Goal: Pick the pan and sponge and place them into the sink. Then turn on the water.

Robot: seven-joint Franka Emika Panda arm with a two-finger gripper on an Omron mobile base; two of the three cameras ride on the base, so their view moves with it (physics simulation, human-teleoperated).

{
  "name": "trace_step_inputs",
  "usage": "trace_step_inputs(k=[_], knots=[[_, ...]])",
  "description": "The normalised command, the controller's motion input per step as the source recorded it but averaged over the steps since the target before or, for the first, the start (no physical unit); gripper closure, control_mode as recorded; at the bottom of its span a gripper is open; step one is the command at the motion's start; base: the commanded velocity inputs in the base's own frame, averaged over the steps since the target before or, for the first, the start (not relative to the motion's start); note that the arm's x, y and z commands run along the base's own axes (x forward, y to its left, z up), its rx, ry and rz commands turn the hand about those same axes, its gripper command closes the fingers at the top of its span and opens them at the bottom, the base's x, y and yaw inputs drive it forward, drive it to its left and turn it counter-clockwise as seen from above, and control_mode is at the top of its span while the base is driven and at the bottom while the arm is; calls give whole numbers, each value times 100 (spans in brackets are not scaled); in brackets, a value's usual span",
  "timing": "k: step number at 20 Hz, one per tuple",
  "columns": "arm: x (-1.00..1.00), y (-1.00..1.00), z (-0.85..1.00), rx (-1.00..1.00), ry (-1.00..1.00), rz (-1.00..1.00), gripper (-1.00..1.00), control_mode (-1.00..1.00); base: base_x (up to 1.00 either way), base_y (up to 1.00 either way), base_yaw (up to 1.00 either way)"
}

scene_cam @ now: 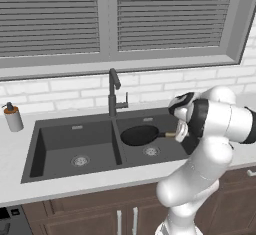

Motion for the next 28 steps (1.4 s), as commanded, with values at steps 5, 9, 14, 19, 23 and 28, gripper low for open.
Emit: trace_step_inputs(k=[5,9,14,19,23,28], knots=[[0,0,-44,0,0,0,100,-100,0,0,0],[0,-1,-2,0,-9,-1,100,-100,0,0,0],[8,0,-9,0,-4,-5,100,-100,0,0,0],[37,0,-33,-1,0,-15,100,-100,0,0,0],[42,0,-32,-1,0,-13,100,-100,0,0,0],[44,6,-29,0,0,-8,100,-100,0,0,0]])
